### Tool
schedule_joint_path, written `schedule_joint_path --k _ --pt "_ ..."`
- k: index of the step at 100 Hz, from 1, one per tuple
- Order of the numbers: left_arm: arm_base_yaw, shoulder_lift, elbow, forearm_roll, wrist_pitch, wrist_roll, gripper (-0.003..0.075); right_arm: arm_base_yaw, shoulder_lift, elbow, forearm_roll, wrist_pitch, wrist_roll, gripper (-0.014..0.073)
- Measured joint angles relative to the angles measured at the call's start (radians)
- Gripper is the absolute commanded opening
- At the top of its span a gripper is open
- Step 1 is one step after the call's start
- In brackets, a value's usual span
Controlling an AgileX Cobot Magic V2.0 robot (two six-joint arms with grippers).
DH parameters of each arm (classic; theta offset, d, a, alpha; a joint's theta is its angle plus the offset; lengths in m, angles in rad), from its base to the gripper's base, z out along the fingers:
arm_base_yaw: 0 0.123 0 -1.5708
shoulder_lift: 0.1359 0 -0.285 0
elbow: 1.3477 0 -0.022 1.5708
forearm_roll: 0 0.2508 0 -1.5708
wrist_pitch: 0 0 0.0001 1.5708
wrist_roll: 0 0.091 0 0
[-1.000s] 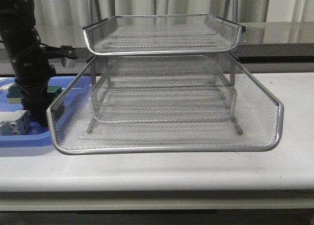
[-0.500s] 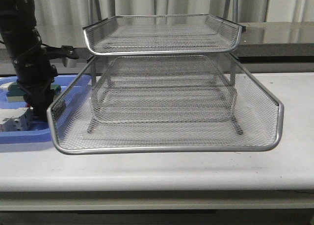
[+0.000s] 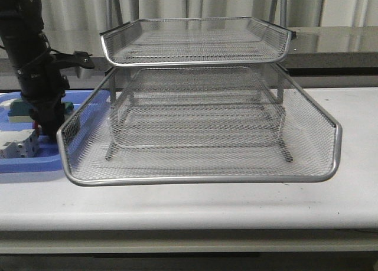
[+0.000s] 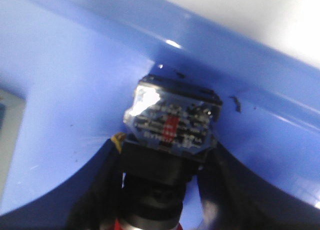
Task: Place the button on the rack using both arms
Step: 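Grasp and lift the red push button with the left gripper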
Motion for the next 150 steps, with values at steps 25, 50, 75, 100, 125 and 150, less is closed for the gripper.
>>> schedule_joint_path --k 25,50,75,100,125,150 --pt "0.0 -0.041 -0.123 0.002 0.123 0.0 0.0061 0.0 0.0 0.0 0.0 0.0 0.0 -0.007" --pt "0.0 -0.088 -0.203 0.003 0.194 -0.008 0.0061 0.0 0.0 0.0 0.0 0.0 0.0 -0.007" --pt "0.0 -0.175 -0.205 0.005 0.207 -0.067 0.0061 0.0 0.0 0.0 0.0 0.0 0.0 -0.007" --pt "0.004 -0.328 -0.071 -0.001 0.207 -0.085 0.0061 0.0 0.0 0.0 0.0 0.001 0.0 -0.007" --pt "0.003 -0.543 0.129 -0.013 0.211 -0.086 0.0061 0.0 0.0 0.0 0.0 0.001 0.0 -0.007" --pt "-0.102 -0.701 0.223 -0.062 0.217 -0.086 0.0061 0.0 0.0 0.0 0.0 0.001 0.0 -0.007"
